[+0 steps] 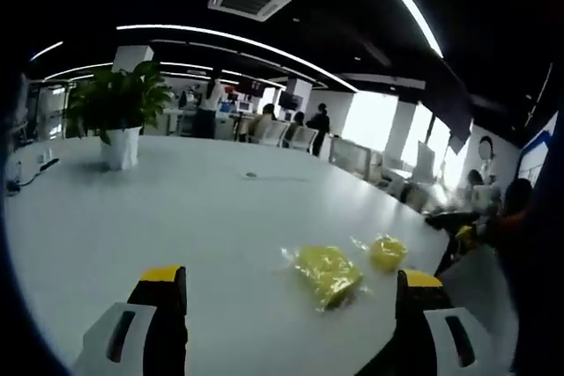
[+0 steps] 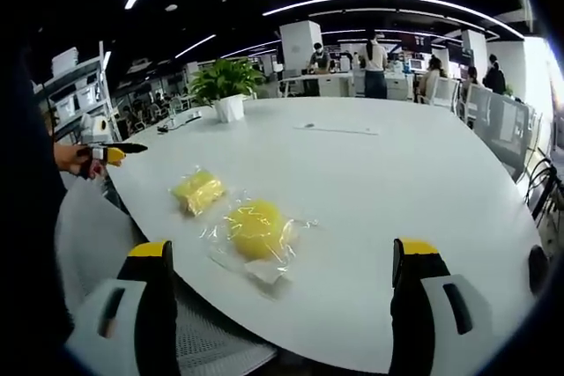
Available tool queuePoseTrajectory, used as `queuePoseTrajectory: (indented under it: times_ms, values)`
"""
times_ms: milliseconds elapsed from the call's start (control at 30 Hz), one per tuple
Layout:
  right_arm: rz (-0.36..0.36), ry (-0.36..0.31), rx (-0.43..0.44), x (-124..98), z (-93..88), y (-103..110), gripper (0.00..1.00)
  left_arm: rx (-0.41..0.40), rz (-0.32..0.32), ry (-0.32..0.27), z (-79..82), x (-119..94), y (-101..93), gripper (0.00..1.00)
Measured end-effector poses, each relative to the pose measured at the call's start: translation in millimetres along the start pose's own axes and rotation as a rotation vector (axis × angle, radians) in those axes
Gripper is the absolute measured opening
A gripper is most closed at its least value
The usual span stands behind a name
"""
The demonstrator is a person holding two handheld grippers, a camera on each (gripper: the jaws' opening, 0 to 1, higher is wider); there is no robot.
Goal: Compare the silicone blocks by pressing each to a similar depth, holding the contact briefly, and releasing to observe deformation and rebound differences across the visible hardness samples.
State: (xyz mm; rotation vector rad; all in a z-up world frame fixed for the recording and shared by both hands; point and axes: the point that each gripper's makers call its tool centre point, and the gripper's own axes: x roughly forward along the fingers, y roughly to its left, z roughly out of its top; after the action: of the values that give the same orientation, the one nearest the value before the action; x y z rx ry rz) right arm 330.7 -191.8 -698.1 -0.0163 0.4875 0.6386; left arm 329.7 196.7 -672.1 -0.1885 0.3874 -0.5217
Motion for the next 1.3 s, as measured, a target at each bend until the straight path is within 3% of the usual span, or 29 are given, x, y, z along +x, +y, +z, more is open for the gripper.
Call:
queuePoseTrajectory:
  times_ms: [200, 400, 500, 633, 733, 900, 1200, 1300]
  values:
    - [-0.012, -0.003, 0.005, -4.8, -1.6, -0.2, 0.97, 0.049, -0.023, 0.022, 0.1, 1.1, -5.3, 1.00]
    - [-0.035, -0.006, 0.000, -8.2, -5.8, 3.2, 0.97, 0.044, -0.018, 0.017, 2.5, 1.2, -4.7, 1.00]
    - [-0.042, 0.030, -0.005, -8.4, -11.5, 4.4, 0.97, 0.041, -0.016, 0.034, -1.2, 0.5, -4.4, 1.00]
    - [-0.051, 0.027, -0.002, -10.8, -5.4, -1.5, 0.97, 0.044, -0.013, 0.050, -8.1, -6.3, 0.0, 1.00]
    - [-0.052, 0.030, 0.010, -10.7, -5.1, -4.6, 0.97, 0.035, 0.006, 0.021, 1.5, -5.7, 7.6, 1.00]
    - [-0.046, 0.048, -0.004, -10.2, -11.2, -5.8, 0.97, 0.045, -0.004, 0.005, 8.9, -1.0, 3.4, 1.00]
    - [-0.069, 0.035, 0.015, -19.0, -11.5, -9.1, 0.97, 0.050, -0.038, 0.034, -1.4, 0.2, -15.5, 1.00]
    - [-0.072, 0.026, 0.025, -22.6, -11.7, -10.1, 0.97, 0.049, -0.038, 0.045, -5.4, 2.0, -12.8, 1.00]
